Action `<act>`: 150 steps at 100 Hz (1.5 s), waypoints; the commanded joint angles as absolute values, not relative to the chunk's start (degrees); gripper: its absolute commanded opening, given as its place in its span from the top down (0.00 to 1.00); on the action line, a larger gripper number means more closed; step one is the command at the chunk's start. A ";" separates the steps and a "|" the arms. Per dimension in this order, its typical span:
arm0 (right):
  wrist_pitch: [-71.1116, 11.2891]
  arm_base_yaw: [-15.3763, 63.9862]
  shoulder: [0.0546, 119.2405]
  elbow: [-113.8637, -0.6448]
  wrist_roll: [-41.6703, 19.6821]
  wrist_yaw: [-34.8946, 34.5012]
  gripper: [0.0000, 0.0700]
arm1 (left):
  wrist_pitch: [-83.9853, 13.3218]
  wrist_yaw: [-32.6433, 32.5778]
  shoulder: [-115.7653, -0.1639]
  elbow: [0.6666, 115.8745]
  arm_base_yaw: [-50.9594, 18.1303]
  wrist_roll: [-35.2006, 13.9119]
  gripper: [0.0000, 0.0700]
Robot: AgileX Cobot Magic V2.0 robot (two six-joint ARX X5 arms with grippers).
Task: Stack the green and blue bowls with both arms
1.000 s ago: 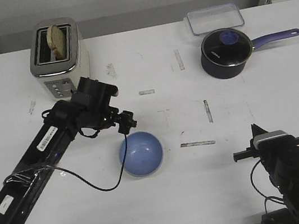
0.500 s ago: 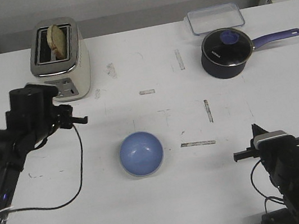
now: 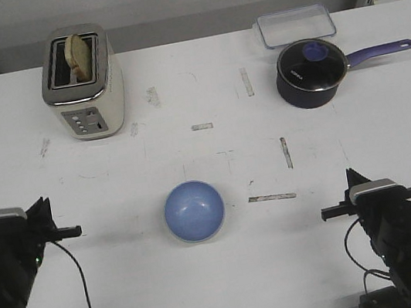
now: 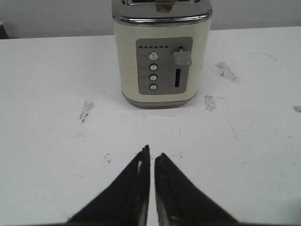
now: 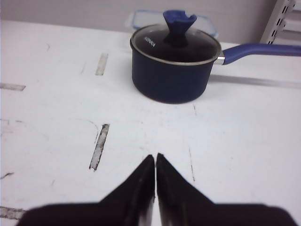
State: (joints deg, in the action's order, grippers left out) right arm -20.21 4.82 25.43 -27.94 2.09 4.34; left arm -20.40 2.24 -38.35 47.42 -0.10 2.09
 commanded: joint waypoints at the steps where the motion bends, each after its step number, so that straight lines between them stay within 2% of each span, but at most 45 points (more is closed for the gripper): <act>1: -19.25 4.84 25.56 -27.92 1.50 4.51 1.00 | -17.72 2.28 -34.09 42.87 0.23 2.55 1.00; 28: -19.25 4.84 25.56 -27.92 1.50 4.56 1.00 | -11.55 0.78 -20.64 28.75 0.80 2.37 1.00; 110: -19.25 4.86 25.54 -27.94 1.52 4.56 1.00 | -10.13 -0.21 -14.85 28.51 0.78 2.35 1.00; 125: -19.25 4.86 25.54 -27.94 1.52 4.56 1.00 | -10.00 -0.25 -12.60 25.32 0.62 2.24 1.00; 141: -19.25 4.86 25.54 -27.94 1.52 4.56 1.00 | -6.55 0.51 -6.39 15.38 -0.45 -3.70 1.00; 150: -19.25 4.86 25.54 -27.94 1.52 4.56 1.00 | -4.45 0.38 -2.26 9.76 -1.23 -3.97 1.00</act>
